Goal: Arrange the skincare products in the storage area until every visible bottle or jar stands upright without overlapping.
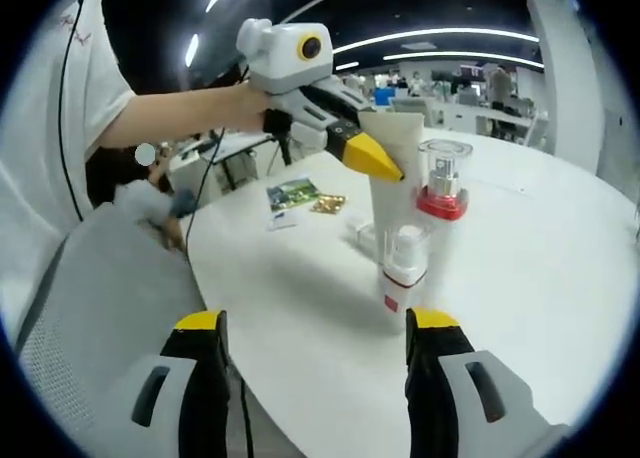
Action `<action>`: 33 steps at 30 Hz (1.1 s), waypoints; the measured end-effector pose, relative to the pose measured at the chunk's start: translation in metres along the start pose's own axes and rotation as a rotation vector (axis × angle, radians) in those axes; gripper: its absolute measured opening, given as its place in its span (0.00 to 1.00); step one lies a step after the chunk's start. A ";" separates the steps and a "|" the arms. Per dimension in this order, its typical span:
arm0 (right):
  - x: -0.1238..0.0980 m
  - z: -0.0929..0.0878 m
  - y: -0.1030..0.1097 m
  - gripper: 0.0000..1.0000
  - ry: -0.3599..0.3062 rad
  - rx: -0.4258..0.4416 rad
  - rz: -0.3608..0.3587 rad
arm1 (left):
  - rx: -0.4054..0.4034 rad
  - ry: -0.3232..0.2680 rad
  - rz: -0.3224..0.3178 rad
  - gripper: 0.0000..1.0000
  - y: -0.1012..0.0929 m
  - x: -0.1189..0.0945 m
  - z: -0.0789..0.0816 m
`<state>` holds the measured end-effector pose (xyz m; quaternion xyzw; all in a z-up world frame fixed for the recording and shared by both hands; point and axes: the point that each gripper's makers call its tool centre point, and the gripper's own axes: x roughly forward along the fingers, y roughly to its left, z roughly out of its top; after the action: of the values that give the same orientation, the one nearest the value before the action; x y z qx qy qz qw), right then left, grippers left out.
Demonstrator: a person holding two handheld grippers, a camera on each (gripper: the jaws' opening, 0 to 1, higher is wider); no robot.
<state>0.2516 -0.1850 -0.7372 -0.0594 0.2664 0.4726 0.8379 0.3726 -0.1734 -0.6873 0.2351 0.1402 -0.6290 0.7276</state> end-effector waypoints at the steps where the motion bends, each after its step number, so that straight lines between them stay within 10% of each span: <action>1: 0.000 0.000 0.000 0.72 0.000 0.000 -0.001 | -0.002 0.001 0.001 0.12 0.000 0.000 0.000; 33: 0.001 0.003 -0.004 0.75 0.002 0.008 -0.017 | -0.285 -0.037 0.192 0.60 -0.016 -0.069 -0.019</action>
<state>0.2565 -0.1853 -0.7352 -0.0587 0.2689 0.4643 0.8418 0.3471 -0.1069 -0.6718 0.1302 0.1915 -0.5347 0.8127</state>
